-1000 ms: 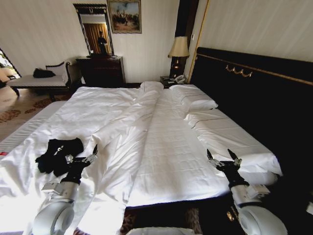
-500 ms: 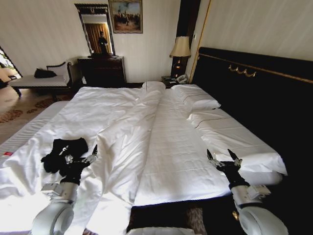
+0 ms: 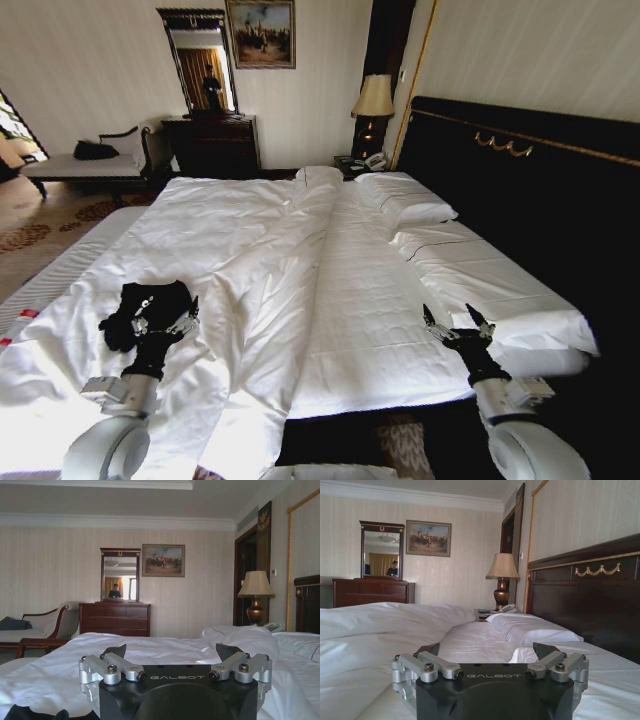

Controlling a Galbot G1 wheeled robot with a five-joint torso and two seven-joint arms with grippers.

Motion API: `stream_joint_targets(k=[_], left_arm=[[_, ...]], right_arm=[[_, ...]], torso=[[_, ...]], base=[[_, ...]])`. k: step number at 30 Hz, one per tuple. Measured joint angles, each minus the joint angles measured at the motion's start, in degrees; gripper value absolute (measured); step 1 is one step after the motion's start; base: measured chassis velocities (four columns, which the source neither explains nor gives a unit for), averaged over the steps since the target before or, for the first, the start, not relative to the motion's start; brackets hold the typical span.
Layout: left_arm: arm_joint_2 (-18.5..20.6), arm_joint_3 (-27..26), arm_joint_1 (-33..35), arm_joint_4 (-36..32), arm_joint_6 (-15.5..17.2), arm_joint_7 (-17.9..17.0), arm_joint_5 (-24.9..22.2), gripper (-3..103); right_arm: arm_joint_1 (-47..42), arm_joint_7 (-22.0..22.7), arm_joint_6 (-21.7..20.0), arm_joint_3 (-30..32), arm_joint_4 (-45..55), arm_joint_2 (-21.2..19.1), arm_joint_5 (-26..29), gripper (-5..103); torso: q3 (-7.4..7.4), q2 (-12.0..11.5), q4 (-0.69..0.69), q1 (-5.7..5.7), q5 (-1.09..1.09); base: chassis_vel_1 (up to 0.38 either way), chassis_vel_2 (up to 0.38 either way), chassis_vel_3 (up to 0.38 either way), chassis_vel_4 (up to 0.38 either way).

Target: Fold the clothes on the bed.

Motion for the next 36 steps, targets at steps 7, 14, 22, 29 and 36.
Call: stream_joint_targets(k=[7,14,22,29,36], left_arm=[[0.0,0.1,-0.1,-0.2,0.0,0.0,0.0,100],[0.1,0.2,0.0,-0.3,0.0,0.0,0.0,100],[0.1,0.3,0.0,-0.4,0.0,0.0,0.0,100],[0.3,0.5,-0.3,-0.2,0.0,0.0,-0.1,100],[0.4,0.8,-0.8,-0.1,0.2,-0.2,-0.2,100]], right_arm=[[-0.4,-0.1,0.0,0.3,0.3,0.1,0.0,100],[-0.7,-0.2,0.0,0.7,0.7,0.0,0.1,100],[-0.9,-0.2,0.0,0.8,0.8,0.1,0.1,100],[-1.3,-0.2,0.0,1.0,0.9,0.1,0.2,100],[-1.4,-0.2,0.0,1.2,1.0,0.0,0.2,100]], torso=[[0.0,0.0,0.0,0.0,0.0],[0.0,0.0,0.0,0.0,-0.01],[0.0,0.0,0.0,0.0,-0.01],[0.0,0.0,0.0,0.0,0.0],[0.0,0.0,0.0,0.0,0.0]], base=[[0.153,0.149,-0.157,-0.153],[0.185,0.171,-0.182,-0.174],[0.155,0.15,-0.171,-0.163],[0.154,0.157,-0.156,-0.166],[0.155,0.157,-0.156,-0.154]])
